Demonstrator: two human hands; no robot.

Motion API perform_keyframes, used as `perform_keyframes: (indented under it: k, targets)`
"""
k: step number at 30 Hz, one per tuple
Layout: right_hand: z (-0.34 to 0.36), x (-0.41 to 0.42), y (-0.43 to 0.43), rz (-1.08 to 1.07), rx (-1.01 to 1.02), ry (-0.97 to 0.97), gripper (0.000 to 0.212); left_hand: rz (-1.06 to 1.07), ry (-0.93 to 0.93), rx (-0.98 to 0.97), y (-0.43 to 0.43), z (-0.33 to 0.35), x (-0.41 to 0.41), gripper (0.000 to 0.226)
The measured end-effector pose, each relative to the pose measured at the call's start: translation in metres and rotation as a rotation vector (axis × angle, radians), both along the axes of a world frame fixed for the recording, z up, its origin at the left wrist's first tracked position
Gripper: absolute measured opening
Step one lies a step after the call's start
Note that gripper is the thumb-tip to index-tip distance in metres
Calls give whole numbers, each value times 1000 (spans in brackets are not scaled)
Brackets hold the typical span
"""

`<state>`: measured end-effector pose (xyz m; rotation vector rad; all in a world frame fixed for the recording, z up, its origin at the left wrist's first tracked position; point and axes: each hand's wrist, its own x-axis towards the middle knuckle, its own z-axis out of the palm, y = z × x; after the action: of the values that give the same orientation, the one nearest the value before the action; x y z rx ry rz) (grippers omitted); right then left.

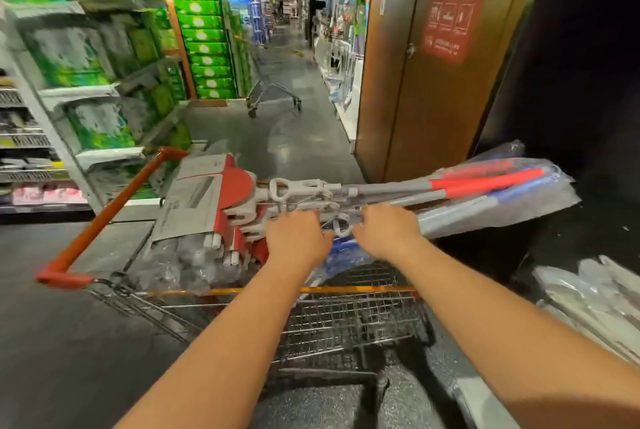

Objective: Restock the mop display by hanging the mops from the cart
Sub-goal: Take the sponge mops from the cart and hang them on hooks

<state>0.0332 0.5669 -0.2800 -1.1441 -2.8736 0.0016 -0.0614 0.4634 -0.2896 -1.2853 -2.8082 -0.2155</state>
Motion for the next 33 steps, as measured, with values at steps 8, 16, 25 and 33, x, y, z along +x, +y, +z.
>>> perform_keyframes:
  k: [8,16,25,33]
  targets:
    - [-26,-31,9,135,-88,80,34,267,-90,121,-5,-10,3,45]
    - [-36,-84,23,206,-136,94,31,325,-144,130,1,-23,-42,50]
    - [-41,-158,33,131,-183,109,33,250,-203,104,27,-38,-111,48]
    - [-54,-178,60,129,-194,104,33,302,-245,95,47,-60,-136,48]
